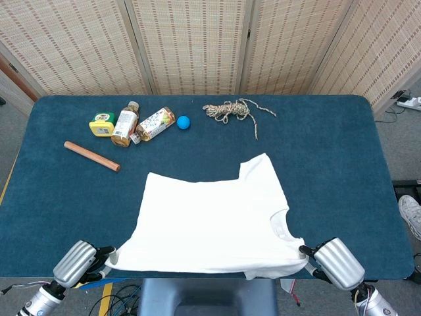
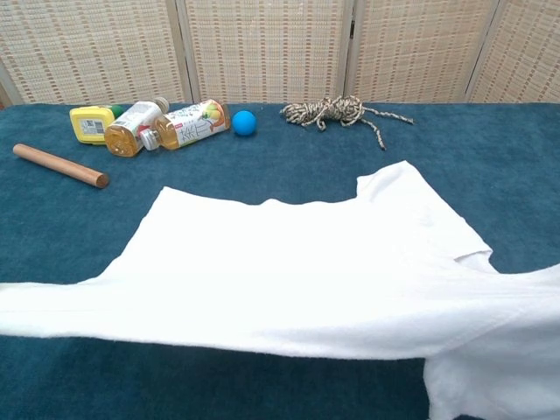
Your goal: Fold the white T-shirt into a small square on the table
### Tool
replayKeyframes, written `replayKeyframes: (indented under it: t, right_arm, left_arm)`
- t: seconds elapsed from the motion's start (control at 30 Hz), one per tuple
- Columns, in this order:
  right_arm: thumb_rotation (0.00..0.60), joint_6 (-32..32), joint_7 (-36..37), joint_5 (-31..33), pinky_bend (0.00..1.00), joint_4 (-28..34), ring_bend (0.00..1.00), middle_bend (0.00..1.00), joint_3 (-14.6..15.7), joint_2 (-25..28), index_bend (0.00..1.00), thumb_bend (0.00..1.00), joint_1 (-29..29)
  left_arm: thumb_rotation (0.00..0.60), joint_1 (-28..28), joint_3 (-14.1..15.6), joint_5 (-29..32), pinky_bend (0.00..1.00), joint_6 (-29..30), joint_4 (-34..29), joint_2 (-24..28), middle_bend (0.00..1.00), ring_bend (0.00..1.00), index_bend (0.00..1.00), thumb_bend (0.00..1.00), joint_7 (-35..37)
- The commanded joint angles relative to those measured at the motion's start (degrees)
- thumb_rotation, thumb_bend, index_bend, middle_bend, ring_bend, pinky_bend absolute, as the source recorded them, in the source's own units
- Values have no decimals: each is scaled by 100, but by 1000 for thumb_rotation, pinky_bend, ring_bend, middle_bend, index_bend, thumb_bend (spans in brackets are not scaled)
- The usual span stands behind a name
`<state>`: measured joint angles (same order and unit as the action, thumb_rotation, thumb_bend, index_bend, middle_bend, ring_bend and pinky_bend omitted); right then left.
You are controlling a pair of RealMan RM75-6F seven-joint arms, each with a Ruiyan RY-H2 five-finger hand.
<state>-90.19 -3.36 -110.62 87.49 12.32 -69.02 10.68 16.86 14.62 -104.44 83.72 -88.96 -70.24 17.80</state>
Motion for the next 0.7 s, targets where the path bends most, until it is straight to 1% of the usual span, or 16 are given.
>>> replayKeyframes:
  t: [0.03, 0.5, 0.7]
  right_arm:
    - [600, -35, 6, -59, 1000, 4, 973, 912, 20, 6, 755, 530, -46]
    - [600, -192, 136, -378, 1000, -104, 984, 926, 205, 108, 774, 530, -294]
    - [600, -280, 233, -531, 1000, -179, 988, 935, 275, 158, 790, 530, -374]
  left_arm:
    - [600, -49, 24, -36, 1000, 24, -31, 26, 1000, 952, 665, 498, -12]
    - [600, -456, 289, -205, 1000, 207, -238, 205, 1000, 952, 665, 498, 3]
    - [600, -512, 398, -323, 1000, 126, -345, 308, 1000, 952, 665, 499, -35]
